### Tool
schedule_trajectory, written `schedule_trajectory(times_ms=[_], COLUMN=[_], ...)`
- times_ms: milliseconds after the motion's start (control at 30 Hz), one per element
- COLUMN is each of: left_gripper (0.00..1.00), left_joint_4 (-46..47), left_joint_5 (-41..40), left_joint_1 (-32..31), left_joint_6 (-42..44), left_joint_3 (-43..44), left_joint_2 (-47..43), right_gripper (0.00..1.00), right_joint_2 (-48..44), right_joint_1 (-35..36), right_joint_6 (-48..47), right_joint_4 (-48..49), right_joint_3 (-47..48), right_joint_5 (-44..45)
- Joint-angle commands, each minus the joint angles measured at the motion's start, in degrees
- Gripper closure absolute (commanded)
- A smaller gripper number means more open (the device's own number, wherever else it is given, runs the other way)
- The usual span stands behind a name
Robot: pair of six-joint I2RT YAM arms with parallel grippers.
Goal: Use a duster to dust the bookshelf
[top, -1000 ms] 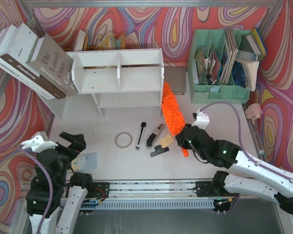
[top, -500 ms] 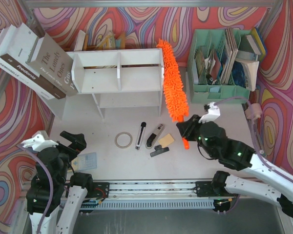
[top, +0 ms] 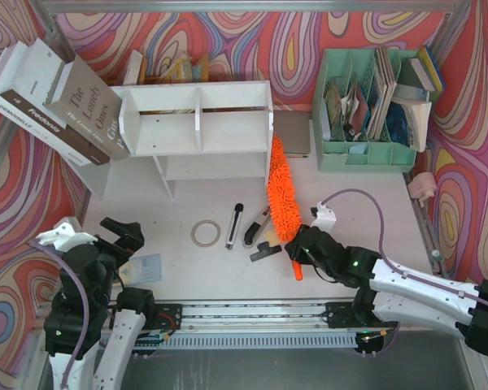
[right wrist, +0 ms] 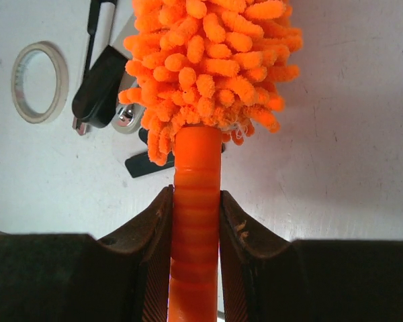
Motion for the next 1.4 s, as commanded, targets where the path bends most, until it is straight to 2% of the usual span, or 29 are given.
schedule_trajectory(times_ms=[0,100,200,333,433,600,800,1033,1200,1367], left_gripper=[0.02,0.02,0.02,0.02,0.02,0.02,0.02,0.02,0.02,0.02], left_joint_4=[-0.66,-1.1,-1.68,-1.81,0.6,0.69,-0.31,1.88,5.16,9.4], left_joint_5=[-0.68,-0.36,0.5,3.99,9.06,12.1,16.19,19.16,20.49,17.31], left_joint_1=[0.27,0.27,0.27,0.27,0.27,0.27,0.27,0.27,0.06,-4.94], left_joint_6=[-0.32,-0.71,-0.59,-0.92,-2.2,-3.08,-3.82,-6.68,-8.21,-9.01], left_joint_3=[-0.41,-0.07,0.59,2.95,3.58,8.39,15.99,19.2,20.37,19.9], left_joint_2=[1.03,1.64,2.94,6.92,8.92,13.12,17.54,19.74,22.09,25.2], right_gripper=[1.0,1.0,1.0,1.0,1.0,1.0,1.0,1.0,1.0,1.0], right_joint_2=[1.0,-2.0,-9.41,-19.29,-22.7,-24.59,-26.47,-23.51,-18.72,-15.37], right_joint_1=[0.78,0.78,0.84,0.84,0.78,0.78,0.78,0.77,0.84,0.78], right_joint_6=[0.94,0.32,-5.16,-16.23,-22.91,-31.67,-38.92,-41.04,-40.12,-38.43], right_joint_4=[4.86,-2.23,-6.59,-4.47,-0.9,6.88,18.04,24.79,26.95,29.63], right_joint_3=[0.94,5.1,10.24,14.47,15.28,13.81,10.25,10.15,11.55,12.07], right_joint_5=[1.38,5.97,10.85,15.05,15.97,12.82,5.0,-5.49,-9.16,-12.19])
